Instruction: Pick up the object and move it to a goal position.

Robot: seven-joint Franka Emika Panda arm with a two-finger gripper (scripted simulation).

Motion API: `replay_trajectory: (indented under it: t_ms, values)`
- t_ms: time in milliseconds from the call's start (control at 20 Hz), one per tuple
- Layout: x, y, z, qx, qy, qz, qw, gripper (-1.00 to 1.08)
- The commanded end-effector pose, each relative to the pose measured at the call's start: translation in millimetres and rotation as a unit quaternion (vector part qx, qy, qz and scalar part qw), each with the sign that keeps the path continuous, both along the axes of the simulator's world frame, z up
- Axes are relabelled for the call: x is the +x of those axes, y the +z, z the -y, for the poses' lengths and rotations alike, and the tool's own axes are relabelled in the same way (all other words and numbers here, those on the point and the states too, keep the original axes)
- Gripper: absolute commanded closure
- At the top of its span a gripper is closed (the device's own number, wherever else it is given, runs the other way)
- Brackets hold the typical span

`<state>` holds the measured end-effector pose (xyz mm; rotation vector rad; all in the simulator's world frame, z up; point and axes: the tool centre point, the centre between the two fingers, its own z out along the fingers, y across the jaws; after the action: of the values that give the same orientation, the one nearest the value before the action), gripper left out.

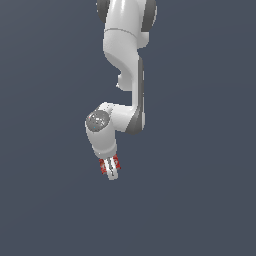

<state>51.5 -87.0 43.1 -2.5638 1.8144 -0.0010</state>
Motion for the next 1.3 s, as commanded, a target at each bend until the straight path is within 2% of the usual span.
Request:
replay_trajectory:
  t_ms: [0,350,400,950,1250]
  values:
    - [-1.0,-14.3,0.3,0.000,-0.001,-0.001,1.0000,-0.92]
    - [0.3,-27.8,0.3,0.000,-0.001,-0.001,1.0000,-0.92]
    - [0.3,-27.8,0.3,0.000,-0.001,-0.001,1.0000,1.08]
    - [0.5,-27.2,0.0,0.000,-0.001,0.000,1.0000,1.08]
    - [1.1,-11.4,1.1,0.000,-0.001,0.000,1.0000,1.08]
